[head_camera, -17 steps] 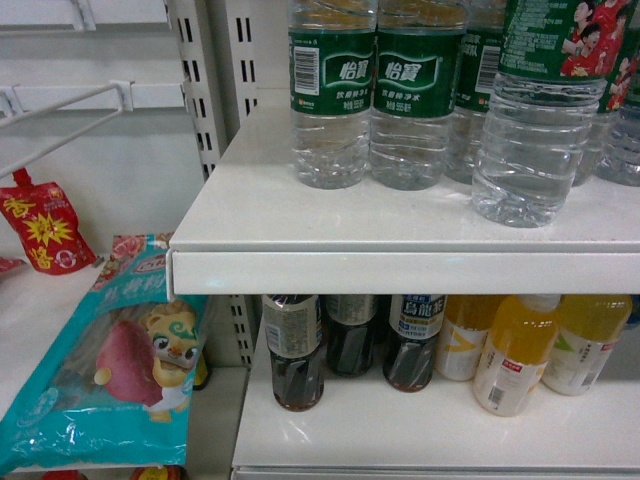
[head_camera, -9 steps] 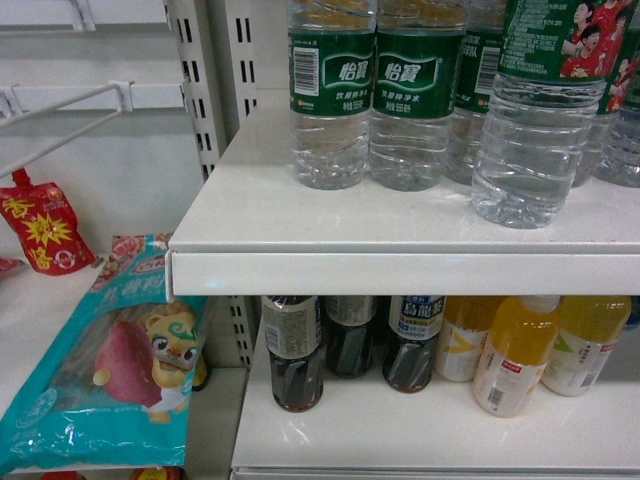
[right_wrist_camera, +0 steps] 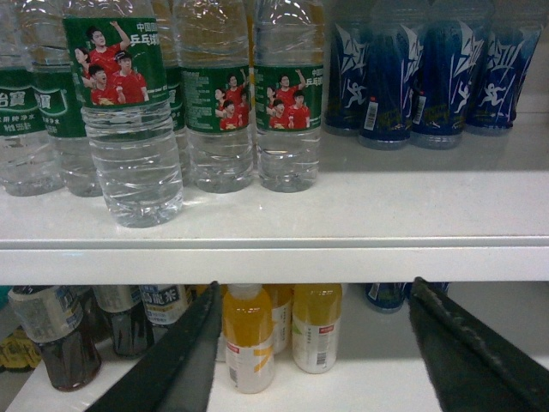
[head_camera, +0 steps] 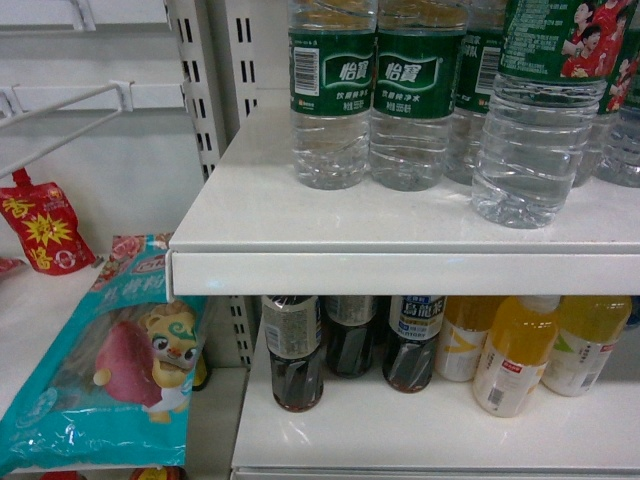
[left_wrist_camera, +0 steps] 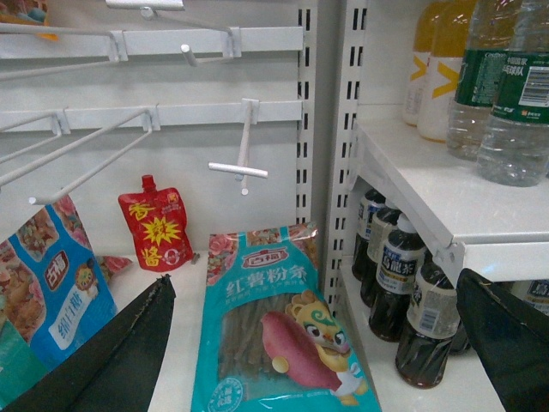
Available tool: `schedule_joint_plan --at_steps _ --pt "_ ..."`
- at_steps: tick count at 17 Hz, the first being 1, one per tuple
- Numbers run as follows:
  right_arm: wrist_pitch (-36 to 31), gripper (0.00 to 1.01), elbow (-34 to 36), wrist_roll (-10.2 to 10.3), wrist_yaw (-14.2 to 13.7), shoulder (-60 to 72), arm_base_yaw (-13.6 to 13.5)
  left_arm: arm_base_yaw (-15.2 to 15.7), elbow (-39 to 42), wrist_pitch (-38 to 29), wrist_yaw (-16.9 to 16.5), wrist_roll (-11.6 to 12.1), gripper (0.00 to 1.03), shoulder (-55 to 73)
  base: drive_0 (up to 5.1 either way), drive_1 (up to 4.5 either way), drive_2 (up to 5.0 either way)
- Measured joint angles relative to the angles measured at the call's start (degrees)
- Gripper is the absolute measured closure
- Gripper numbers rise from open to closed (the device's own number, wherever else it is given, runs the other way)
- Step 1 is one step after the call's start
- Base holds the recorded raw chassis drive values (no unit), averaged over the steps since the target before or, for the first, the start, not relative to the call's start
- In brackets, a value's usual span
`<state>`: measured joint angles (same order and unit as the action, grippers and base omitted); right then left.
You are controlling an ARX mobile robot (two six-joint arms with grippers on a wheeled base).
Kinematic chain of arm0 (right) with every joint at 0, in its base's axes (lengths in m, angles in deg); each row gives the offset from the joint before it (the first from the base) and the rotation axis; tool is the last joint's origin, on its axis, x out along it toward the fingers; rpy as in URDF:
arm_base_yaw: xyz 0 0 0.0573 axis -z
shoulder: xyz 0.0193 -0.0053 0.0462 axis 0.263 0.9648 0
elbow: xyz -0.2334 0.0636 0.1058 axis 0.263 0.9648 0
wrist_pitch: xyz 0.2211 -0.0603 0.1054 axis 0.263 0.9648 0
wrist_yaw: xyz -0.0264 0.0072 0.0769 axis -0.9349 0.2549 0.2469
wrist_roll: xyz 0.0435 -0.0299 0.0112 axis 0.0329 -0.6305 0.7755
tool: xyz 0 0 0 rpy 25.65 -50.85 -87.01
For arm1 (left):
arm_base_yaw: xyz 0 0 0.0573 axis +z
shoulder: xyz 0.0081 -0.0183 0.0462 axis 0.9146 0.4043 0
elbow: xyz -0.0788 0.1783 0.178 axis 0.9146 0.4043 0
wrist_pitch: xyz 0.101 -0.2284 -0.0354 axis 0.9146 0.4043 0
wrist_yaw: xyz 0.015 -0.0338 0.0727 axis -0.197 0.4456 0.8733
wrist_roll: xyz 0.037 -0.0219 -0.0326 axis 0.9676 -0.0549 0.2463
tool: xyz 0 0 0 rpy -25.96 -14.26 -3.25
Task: Move water from second to third shelf
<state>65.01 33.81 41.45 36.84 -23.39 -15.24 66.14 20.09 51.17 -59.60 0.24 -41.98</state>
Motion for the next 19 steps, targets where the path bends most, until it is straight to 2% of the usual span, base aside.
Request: schedule_joint_plan --at_steps 4,5,19 --pt "-0.02 0.01 0.0 0.02 0.0 0.0 0.0 0.0 0.0 0.0 0.0 0.0 0.05 0.0 0.0 0.0 0.0" --pt "0.0 0.04 0.0 0.0 0.0 0.0 0.0 0.0 0.0 0.0 0.02 0.0 0.05 0.0 0.0 0.0 0.0" --pt "-0.04 0.03 0.0 -0.11 0.07 0.02 0.0 0.0 0.0 -0.02 0.02 0.0 0.05 0.0 0.0 0.0 0.0"
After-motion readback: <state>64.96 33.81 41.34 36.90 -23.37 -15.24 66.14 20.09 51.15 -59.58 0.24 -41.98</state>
